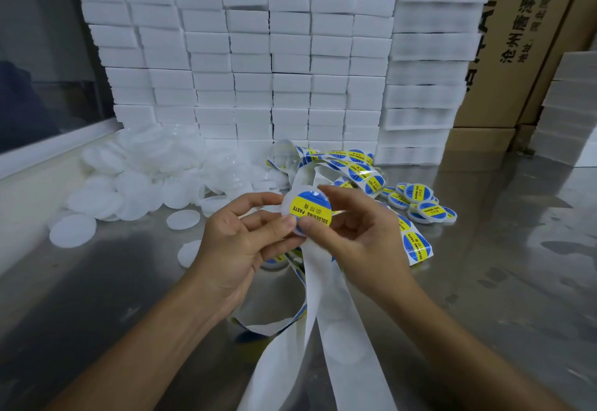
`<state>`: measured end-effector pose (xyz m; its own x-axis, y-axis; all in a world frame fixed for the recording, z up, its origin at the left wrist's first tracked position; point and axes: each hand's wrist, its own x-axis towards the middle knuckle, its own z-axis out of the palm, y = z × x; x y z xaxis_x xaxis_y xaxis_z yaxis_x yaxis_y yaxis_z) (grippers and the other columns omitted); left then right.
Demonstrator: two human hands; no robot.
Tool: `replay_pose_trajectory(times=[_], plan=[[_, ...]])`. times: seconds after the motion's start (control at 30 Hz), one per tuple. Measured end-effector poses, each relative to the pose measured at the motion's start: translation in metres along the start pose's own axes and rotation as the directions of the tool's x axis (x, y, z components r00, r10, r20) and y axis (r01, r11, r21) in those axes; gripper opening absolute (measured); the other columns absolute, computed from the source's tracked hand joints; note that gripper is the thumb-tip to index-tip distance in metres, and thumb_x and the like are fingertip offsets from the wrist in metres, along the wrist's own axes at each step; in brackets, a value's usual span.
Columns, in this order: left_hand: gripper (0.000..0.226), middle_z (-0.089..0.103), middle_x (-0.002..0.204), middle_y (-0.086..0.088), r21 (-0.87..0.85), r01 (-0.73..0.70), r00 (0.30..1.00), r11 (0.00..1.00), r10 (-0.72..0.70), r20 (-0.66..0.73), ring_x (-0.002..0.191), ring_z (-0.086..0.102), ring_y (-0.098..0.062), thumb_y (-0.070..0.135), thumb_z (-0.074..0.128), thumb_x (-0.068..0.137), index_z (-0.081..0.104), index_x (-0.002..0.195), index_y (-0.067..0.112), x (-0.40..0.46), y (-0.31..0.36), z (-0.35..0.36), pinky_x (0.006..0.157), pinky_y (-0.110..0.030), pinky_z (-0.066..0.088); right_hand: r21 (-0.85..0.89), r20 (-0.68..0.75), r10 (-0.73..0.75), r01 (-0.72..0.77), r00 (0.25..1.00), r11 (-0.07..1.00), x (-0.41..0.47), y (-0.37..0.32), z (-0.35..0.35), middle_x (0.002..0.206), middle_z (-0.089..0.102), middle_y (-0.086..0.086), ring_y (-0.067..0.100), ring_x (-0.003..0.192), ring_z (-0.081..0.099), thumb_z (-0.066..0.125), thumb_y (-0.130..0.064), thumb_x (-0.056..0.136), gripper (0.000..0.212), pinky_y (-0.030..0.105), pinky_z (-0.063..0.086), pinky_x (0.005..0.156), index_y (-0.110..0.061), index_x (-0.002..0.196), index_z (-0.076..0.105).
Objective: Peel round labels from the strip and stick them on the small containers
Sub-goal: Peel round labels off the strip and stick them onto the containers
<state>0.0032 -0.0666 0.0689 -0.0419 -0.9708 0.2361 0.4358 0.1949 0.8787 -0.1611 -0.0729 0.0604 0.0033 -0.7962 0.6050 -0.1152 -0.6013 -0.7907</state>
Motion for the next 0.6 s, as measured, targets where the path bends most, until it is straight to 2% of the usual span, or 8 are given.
replay_pose_trajectory(times=[0.1,0.2,0.3,0.4,0.47,0.53,0.6], plan=[[0.038,0.071,0.079,-0.02,0.024,0.011,1.0,1.0,-0.011,0.027,0.077,0.074,-0.032,0.006,0.074,0.059,0.068,0.097,0.006,-0.0023,-0.0007,0.0003,0.064,-0.03,0.059,0.021,-0.003,0.021,-0.021,1.0,1.0,-0.0006,-0.0029,0.003,0.065,0.07,-0.006,0.01,0.052,0.065,0.075,-0.034,0.074,0.025,0.018,0.049,0.051,-0.023,0.096,0.067],[0.033,0.071,0.076,-0.016,0.072,0.03,0.998,0.997,-0.034,0.056,0.078,0.074,-0.031,0.013,0.078,0.055,0.077,0.088,0.016,-0.0039,-0.0005,0.0013,0.064,-0.03,0.059,0.083,-0.053,0.065,-0.061,0.996,0.995,0.0024,-0.0027,-0.0001,0.06,0.069,0.007,0.02,0.04,0.061,0.068,-0.024,0.086,0.014,0.027,0.047,0.039,-0.011,0.082,0.068],[0.037,0.072,0.072,-0.009,0.169,-0.008,0.995,0.986,-0.01,0.101,0.079,0.074,-0.031,0.022,0.082,0.049,0.079,0.086,0.025,-0.0064,0.0007,0.0023,0.065,-0.03,0.06,0.047,-0.079,0.078,-0.074,0.994,0.996,0.0023,-0.0014,-0.0019,0.055,0.066,0.008,0.022,0.037,0.057,0.071,-0.03,0.082,0.029,0.026,0.044,0.035,-0.005,0.071,0.064],[0.035,0.073,0.075,-0.011,0.201,-0.027,0.993,0.979,0.003,0.122,0.08,0.074,-0.032,0.021,0.081,0.053,0.078,0.087,0.024,-0.0081,0.0009,0.0035,0.064,-0.031,0.059,0.019,-0.106,0.089,-0.087,0.99,0.996,0.0026,-0.0008,-0.0028,0.051,0.063,0.008,0.024,0.037,0.056,0.073,-0.035,0.078,0.037,0.026,0.042,0.035,-0.002,0.067,0.06],[0.031,0.072,0.075,-0.013,0.167,-0.013,0.997,0.986,-0.001,0.083,0.078,0.074,-0.031,0.016,0.079,0.056,0.078,0.087,0.022,-0.0068,0.0006,0.0033,0.064,-0.031,0.059,0.05,-0.087,0.071,-0.067,0.994,0.997,0.0035,-0.0001,-0.0029,0.054,0.063,0.009,0.018,0.037,0.055,0.073,-0.027,0.081,0.026,0.024,0.043,0.039,-0.004,0.074,0.064],[0.028,0.072,0.075,-0.014,0.115,0.005,0.999,0.993,-0.01,0.036,0.074,0.074,-0.029,0.01,0.075,0.061,0.077,0.089,0.016,-0.0046,0.0016,0.0019,0.063,-0.03,0.059,0.057,-0.023,0.034,-0.033,0.999,0.998,0.0032,-0.0007,-0.0017,0.066,0.067,0.011,0.018,0.047,0.06,0.075,-0.017,0.081,0.014,0.026,0.05,0.049,-0.011,0.093,0.07],[0.031,0.073,0.074,-0.013,0.077,0.015,1.0,0.997,-0.015,0.0,0.071,0.073,-0.026,0.007,0.071,0.064,0.072,0.095,0.011,-0.0028,0.0029,0.0003,0.061,-0.029,0.059,0.046,0.057,0.009,-0.012,0.998,0.999,0.0012,0.0004,0.0009,0.078,0.069,0.008,0.024,0.061,0.065,0.08,-0.018,0.075,0.035,0.03,0.056,0.063,-0.021,0.108,0.068]])
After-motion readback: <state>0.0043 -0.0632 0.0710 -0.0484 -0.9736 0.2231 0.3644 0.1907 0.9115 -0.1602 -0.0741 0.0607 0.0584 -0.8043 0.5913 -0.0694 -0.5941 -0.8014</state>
